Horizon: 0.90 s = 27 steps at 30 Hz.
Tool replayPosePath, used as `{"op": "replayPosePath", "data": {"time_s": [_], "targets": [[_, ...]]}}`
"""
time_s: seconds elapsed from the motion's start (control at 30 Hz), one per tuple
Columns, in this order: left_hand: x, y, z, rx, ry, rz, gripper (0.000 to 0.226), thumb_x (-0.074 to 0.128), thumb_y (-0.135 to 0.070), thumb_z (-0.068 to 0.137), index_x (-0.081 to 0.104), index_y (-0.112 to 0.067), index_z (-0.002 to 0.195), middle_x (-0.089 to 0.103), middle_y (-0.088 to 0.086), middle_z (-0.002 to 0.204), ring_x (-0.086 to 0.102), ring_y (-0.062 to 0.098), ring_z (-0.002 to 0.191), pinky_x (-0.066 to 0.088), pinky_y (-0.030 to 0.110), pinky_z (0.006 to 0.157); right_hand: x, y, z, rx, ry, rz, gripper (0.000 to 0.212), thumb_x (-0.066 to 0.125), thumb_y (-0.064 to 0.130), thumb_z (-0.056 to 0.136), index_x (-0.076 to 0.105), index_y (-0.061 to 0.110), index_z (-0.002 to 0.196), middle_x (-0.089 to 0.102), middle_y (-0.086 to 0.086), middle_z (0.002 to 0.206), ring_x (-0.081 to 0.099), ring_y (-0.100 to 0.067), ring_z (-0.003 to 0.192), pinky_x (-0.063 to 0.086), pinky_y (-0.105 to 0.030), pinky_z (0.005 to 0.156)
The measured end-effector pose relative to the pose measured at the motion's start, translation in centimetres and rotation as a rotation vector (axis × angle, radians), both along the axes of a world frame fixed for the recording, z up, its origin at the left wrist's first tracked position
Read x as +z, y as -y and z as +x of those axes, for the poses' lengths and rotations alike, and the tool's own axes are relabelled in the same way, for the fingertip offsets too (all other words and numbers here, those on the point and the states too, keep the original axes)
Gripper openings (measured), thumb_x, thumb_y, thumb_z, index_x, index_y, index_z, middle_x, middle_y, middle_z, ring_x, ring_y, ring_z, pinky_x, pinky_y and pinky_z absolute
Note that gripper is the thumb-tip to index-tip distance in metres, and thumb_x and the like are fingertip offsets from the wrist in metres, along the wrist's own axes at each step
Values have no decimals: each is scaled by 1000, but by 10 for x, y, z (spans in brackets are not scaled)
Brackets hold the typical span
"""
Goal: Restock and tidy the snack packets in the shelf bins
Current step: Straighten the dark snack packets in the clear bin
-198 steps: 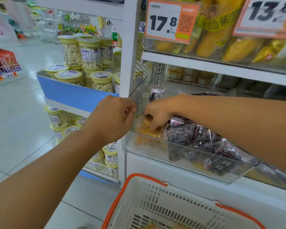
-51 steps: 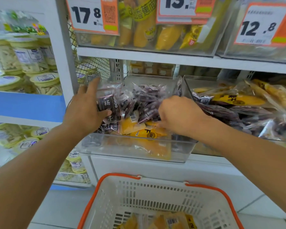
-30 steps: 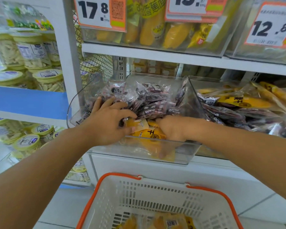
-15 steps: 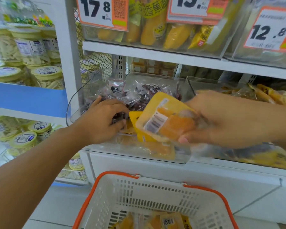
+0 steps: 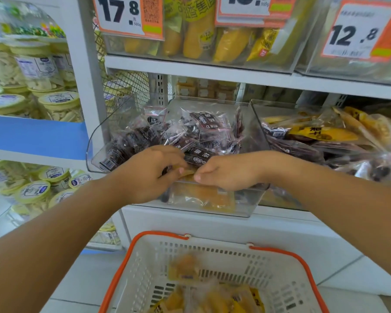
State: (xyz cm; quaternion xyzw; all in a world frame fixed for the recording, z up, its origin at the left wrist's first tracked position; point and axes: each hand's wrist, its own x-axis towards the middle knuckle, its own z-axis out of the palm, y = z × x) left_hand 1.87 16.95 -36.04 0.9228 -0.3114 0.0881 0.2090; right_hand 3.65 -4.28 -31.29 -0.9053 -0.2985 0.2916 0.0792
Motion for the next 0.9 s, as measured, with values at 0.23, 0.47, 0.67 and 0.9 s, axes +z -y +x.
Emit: {"op": "replayPosePath", "data": {"time_s": [0.23,0.47,0.67,0.9], "targets": [[-1,-1,2,76,-97,177,53,25,-57,95,69,-29,98,65,-11,103,58,12,108,49,41,92,-17,0,5,-234,127,44,82,33,64,100,-2,23,161,21,1,166,30,-22,148,27,-32,118],[0,-12,9,143,-177,247,58,16,-61,83,66,-31,89,62,-14,107,52,14,119,46,43,98,-29,-9,40,-201,136,-20,79,74,30,88,17,24,141,60,-11,116,61,-24,91,54,-42,77],[-3,-11,10,140,-243,170,52,28,-54,88,67,-28,112,60,-8,123,44,11,128,39,39,107,-27,-14,42,-150,224,28,69,87,27,76,43,22,129,58,2,98,58,-22,89,51,-38,78],[-3,-20,8,116,-199,-51,35,56,-48,94,58,-34,126,63,-18,120,60,5,107,48,31,93,46,8,-13,-200,507,367,21,82,5,79,78,22,92,74,7,68,69,3,63,49,-8,61]]}}
